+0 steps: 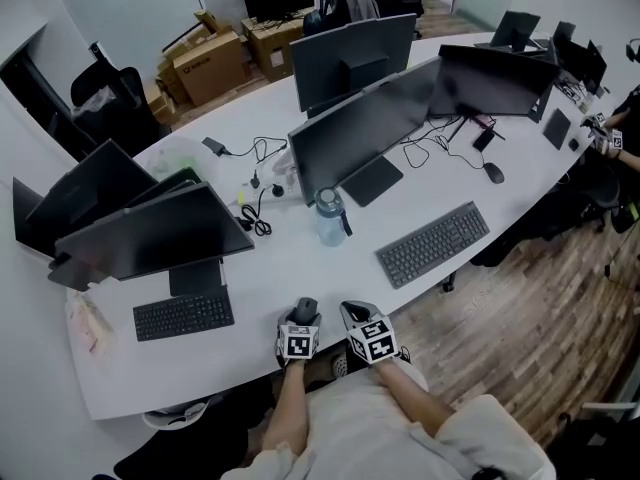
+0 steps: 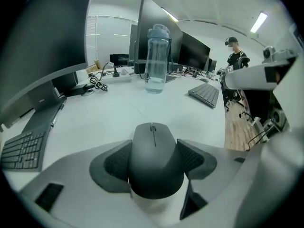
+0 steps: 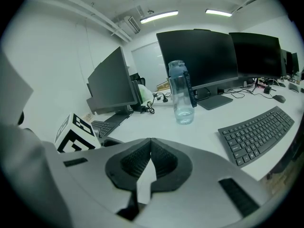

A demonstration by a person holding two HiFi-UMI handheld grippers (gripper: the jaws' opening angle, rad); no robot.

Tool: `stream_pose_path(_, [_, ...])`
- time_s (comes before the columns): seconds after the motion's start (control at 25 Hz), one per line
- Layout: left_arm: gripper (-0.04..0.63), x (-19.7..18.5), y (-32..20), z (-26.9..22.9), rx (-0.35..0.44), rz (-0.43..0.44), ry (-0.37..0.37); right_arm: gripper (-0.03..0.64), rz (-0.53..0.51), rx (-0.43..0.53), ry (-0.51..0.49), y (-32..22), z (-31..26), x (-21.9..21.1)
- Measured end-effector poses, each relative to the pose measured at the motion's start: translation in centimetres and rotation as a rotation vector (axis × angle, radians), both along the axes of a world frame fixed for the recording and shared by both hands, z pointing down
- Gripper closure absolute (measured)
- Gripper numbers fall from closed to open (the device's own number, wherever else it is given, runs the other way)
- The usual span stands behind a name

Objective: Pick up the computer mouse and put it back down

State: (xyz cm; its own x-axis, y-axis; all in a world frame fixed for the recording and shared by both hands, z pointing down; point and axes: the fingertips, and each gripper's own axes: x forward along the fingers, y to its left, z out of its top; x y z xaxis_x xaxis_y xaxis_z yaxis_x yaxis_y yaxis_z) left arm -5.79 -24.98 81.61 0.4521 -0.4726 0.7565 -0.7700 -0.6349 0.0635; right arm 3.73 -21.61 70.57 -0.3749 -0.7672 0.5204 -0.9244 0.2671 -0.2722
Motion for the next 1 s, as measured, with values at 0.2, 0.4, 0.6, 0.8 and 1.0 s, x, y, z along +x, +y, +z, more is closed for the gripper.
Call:
stream_pose_path(0.2, [0.291,-0.3,0.0,-1.8,0.066,-0.013,0.032,0.612,0.015,0.058,0.02,0.6,-0.9,-0.1])
stream_pose_path(0.4, [0.291,-0.1,0.1,-4.9,0.129,-0.015,0.062,0.614,0.034,0.108,0.046,0.4,-2.2,0.1])
stream_pose_path(0.6, [0.291,-0.3,0.6,-7.6,0.2,0.008,0.045,0.614,0.072,0.196,0.053,0.9,-4.0,0.8])
stream_pose_path(0.8, [0.291,-1.5,0.7,-10.1,0.265,-0.012,0.067,0.614,0.061,0.215,0.077,1.6,-4.3,0.4])
stream_pose_path(1.0, [0.291,-2.0,1.2,-13.2,0.335,-0.027,0.098,0.614,0.031,0.242,0.068,2.5,-5.0,-0.3])
